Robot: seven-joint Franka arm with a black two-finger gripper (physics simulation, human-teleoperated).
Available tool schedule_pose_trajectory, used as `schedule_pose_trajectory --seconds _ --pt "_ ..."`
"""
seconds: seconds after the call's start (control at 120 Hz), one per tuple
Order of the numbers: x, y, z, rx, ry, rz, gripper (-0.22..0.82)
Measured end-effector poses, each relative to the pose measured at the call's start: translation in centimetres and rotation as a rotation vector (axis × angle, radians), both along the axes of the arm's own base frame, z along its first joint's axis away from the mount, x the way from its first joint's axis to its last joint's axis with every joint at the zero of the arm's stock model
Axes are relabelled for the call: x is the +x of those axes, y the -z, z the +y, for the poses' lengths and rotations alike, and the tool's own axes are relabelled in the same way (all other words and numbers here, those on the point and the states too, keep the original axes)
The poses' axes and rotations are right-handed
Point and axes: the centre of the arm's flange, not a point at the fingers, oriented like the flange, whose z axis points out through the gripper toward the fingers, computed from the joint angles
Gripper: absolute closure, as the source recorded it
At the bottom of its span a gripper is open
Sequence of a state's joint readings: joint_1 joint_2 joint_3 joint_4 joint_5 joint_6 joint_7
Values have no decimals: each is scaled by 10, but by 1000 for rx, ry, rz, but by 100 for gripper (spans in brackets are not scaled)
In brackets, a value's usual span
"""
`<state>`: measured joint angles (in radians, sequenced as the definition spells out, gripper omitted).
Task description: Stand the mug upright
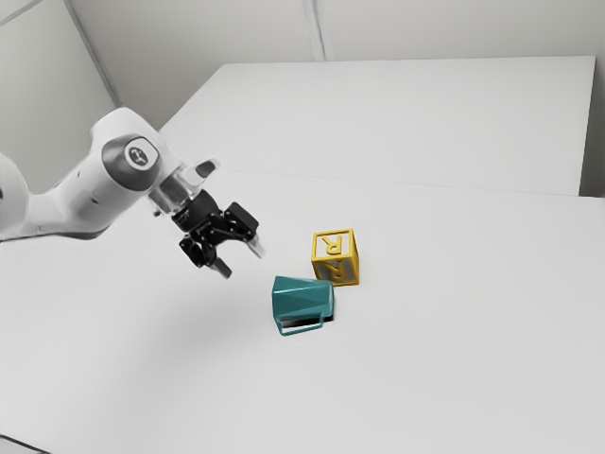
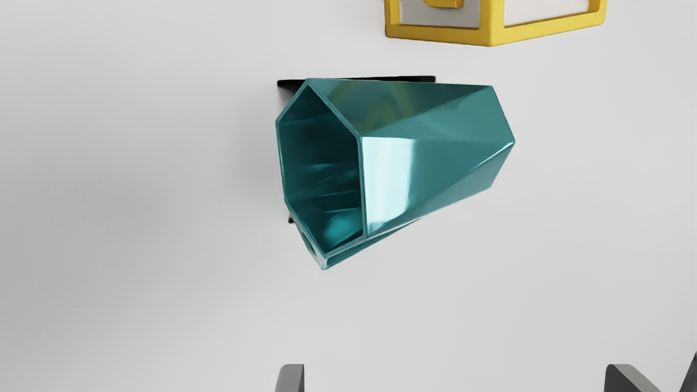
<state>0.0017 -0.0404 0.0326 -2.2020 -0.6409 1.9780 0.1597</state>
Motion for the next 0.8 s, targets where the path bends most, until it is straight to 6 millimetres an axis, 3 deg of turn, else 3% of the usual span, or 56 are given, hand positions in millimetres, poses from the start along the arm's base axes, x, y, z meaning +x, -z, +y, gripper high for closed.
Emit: schedule_pose_trajectory --seconds 0.142,0.475,0.608,0.8 --pt "-8 36 -10 -65 -54 4 0" --pt "-6 61 -19 -86 -60 -39 0" --pt "-1 66 -12 -88 -74 -62 0" --pt "5 88 5 -121 -153 -73 0"
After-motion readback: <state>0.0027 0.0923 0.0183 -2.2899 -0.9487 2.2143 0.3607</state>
